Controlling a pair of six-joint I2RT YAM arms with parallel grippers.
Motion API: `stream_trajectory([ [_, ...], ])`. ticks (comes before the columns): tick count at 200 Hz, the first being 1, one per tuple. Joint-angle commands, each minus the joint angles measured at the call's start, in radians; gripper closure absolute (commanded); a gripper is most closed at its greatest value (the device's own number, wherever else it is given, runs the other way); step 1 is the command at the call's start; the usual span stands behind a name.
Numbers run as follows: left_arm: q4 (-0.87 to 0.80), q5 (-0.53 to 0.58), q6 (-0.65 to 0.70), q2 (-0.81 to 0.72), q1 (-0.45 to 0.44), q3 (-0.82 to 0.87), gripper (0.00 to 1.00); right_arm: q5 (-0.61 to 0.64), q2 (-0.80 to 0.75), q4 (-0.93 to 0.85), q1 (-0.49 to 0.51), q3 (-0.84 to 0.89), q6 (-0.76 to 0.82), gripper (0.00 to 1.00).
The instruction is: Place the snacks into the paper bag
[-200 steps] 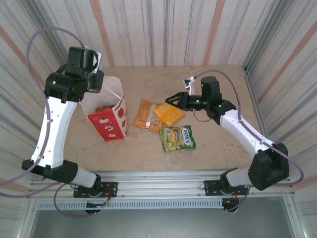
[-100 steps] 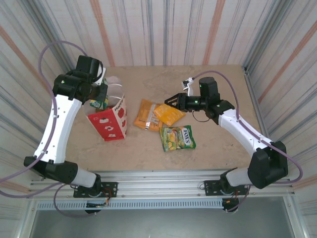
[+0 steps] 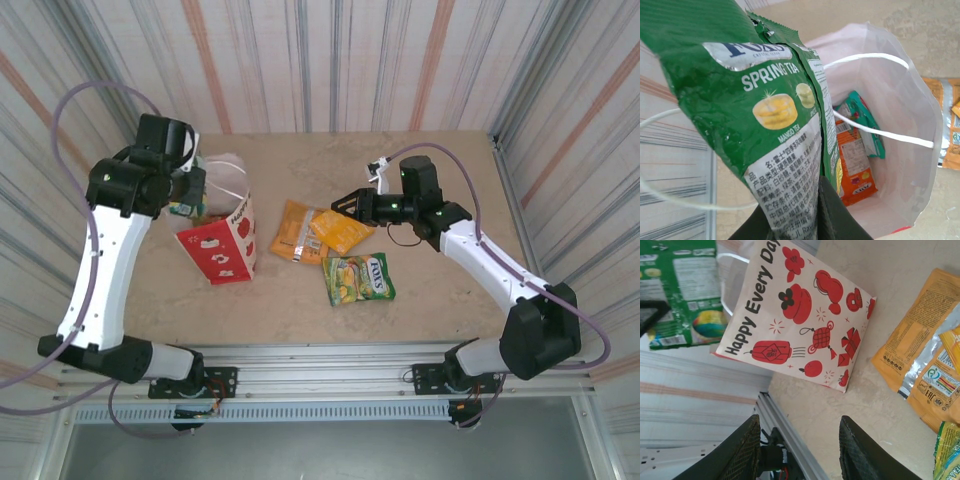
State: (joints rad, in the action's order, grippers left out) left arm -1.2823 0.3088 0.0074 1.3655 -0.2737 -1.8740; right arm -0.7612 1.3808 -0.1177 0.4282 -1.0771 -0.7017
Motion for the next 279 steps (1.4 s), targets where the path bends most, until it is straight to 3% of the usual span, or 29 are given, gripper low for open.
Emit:
stream_trajectory([
  [1, 0.012, 0.092, 0.012, -0.051, 0.008, -0.030, 0.96, 0.010, 0.014, -0.011, 0.009, -0.022, 0.004, 0.56],
  [30, 0.017, 0.104, 0.005, -0.066, 0.008, 0.005, 0.96, 0.008, 0.021, -0.010, 0.015, -0.024, 0.001, 0.56],
  [131, -0.014, -0.155, -0.067, 0.080, 0.011, 0.035, 0.96, 0.020, 0.007, -0.040, 0.021, -0.014, 0.013, 0.56],
  [203, 0.078, -0.235, -0.099, 0.106, 0.015, 0.091, 0.89, 0.011, 0.022, -0.039, 0.021, -0.019, 0.016, 0.56],
  [217, 0.073, -0.225, -0.103, 0.127, 0.017, 0.073, 0.84, 0.011, 0.021, -0.039, 0.021, -0.015, 0.016, 0.56],
  [235, 0.064, -0.221, -0.108, 0.144, 0.016, 0.045, 0.68, 0.013, 0.018, -0.038, 0.021, -0.012, 0.016, 0.56],
  [279, 0.057, -0.239, -0.114, 0.118, 0.016, -0.010, 0.60, 0.029, 0.016, -0.064, 0.021, -0.016, 0.018, 0.56],
])
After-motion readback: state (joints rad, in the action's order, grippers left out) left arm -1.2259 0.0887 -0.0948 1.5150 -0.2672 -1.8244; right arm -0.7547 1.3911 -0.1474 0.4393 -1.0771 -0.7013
